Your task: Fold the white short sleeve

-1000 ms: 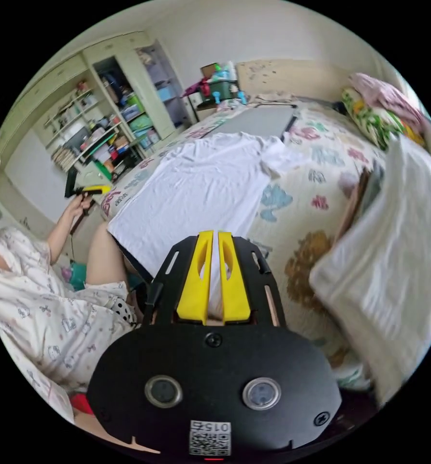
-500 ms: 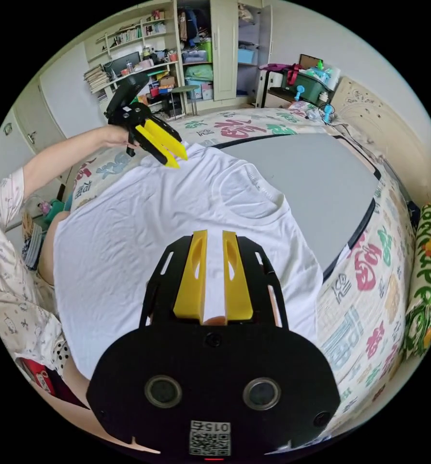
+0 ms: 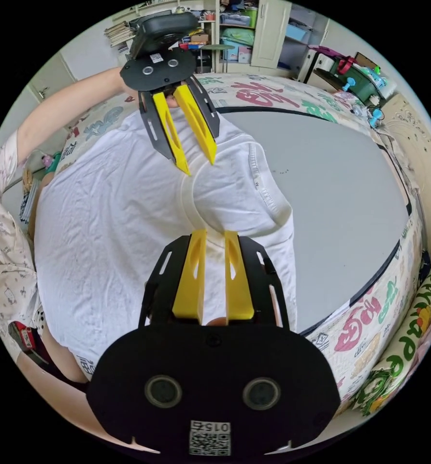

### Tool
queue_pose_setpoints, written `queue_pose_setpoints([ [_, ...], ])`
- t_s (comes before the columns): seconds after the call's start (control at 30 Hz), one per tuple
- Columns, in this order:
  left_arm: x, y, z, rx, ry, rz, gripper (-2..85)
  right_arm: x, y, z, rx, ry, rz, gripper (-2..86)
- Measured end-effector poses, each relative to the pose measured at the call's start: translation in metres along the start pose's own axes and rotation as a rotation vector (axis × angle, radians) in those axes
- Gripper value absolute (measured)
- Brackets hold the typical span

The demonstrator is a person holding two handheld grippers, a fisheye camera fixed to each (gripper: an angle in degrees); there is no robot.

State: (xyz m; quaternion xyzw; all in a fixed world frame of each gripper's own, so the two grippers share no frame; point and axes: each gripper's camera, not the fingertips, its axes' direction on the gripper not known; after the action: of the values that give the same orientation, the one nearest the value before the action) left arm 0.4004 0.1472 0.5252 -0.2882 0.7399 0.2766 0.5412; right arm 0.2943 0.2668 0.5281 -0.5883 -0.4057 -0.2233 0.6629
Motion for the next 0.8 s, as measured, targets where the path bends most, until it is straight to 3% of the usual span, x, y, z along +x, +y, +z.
queue_pose_setpoints([
  [0.17,-0.018,-0.017,0.006,-0.023,0.048,0.029,2.2,0.015,-0.013,0.01,-0.028,-0.037,-0.025,0.6],
  [0.33,-0.037,-0.017,0.004,0.022,-0.004,-0.04,1.1,0.032,-0.027,0.009,-0.009,0.008,0.025,-0.5],
  [0.6,-0.05,0.008,0.023,0.043,-0.023,-0.178,7.1,0.061,-0.04,0.008,0.003,-0.004,0.129,2.6],
  [0.8,-0.057,0.09,-0.005,0.161,-0.094,-0.371,9.7,0.11,0.009,-0.034,0.116,0.095,0.425,7.0],
])
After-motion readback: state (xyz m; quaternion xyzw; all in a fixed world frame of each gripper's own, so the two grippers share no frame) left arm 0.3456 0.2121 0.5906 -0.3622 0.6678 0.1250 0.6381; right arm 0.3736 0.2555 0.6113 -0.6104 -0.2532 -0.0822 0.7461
